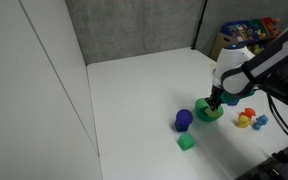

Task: Put the yellow block on the table

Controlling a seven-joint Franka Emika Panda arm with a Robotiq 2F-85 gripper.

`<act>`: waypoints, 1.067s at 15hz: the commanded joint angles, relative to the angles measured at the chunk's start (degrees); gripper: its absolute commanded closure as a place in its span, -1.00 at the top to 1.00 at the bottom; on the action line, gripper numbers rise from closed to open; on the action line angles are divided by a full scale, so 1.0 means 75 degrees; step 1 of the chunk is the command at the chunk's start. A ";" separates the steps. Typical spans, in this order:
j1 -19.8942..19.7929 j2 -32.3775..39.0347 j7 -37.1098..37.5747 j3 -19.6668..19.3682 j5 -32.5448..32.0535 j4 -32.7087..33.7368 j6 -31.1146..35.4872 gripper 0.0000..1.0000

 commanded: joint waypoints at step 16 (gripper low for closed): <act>-0.0039 -0.0727 0.0981 -0.0555 -0.1029 0.1714 -0.1603 -0.93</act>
